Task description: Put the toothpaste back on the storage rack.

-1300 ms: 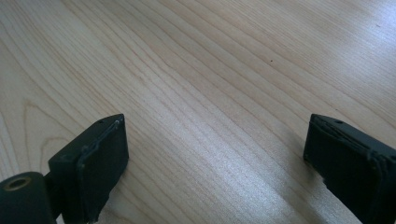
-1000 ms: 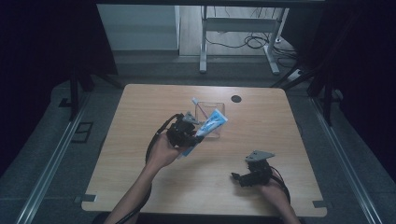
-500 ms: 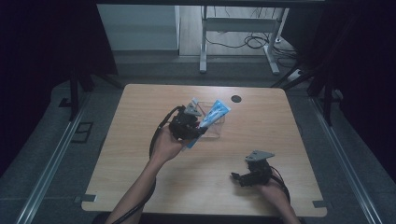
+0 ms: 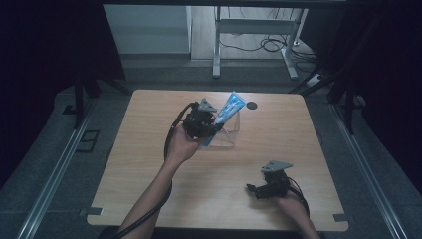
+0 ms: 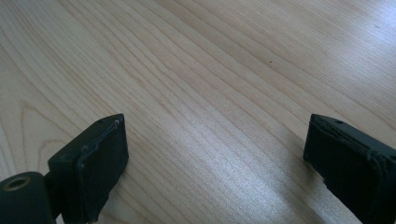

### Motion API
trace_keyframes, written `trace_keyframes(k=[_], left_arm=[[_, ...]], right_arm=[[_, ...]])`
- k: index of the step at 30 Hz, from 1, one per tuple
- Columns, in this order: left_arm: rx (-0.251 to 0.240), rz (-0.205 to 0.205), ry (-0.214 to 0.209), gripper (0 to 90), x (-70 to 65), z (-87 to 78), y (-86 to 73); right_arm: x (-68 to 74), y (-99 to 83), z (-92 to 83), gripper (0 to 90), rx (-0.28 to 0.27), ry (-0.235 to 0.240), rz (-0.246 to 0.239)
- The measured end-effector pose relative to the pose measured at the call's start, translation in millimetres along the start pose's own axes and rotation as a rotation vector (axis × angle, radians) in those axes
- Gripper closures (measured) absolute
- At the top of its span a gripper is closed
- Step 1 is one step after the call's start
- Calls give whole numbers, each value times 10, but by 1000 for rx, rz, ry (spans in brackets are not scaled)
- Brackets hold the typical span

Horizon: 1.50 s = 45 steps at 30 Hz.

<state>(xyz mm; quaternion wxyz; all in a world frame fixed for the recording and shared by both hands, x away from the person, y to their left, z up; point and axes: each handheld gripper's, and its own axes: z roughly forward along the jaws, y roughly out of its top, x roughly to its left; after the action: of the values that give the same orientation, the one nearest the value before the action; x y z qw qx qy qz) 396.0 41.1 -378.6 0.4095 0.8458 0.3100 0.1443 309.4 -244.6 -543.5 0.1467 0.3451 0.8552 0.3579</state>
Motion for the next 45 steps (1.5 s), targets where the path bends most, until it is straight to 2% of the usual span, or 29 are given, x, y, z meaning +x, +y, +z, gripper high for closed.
trace_keyframes(k=[9, 16, 26, 36, 45], left_arm=[[-36, 1, 21, 730, 92, 114, 141], [-66, 6, 30, 729, 110, 217, 247], [-75, 28, 51, 729, 146, 375, 340], [-91, 15, 71, 729, 211, 545, 341], [-110, -16, 70, 728, 275, 684, 282]], right_arm=[[0, 0, 0, 61, 0, 0, 0], [0, 0, -1, 61, 1, 1, 1], [-1, 0, -1, 61, 1, -1, -1], [1, 0, -2, 61, 0, 1, 4], [0, 0, -1, 62, 0, 1, 1]])
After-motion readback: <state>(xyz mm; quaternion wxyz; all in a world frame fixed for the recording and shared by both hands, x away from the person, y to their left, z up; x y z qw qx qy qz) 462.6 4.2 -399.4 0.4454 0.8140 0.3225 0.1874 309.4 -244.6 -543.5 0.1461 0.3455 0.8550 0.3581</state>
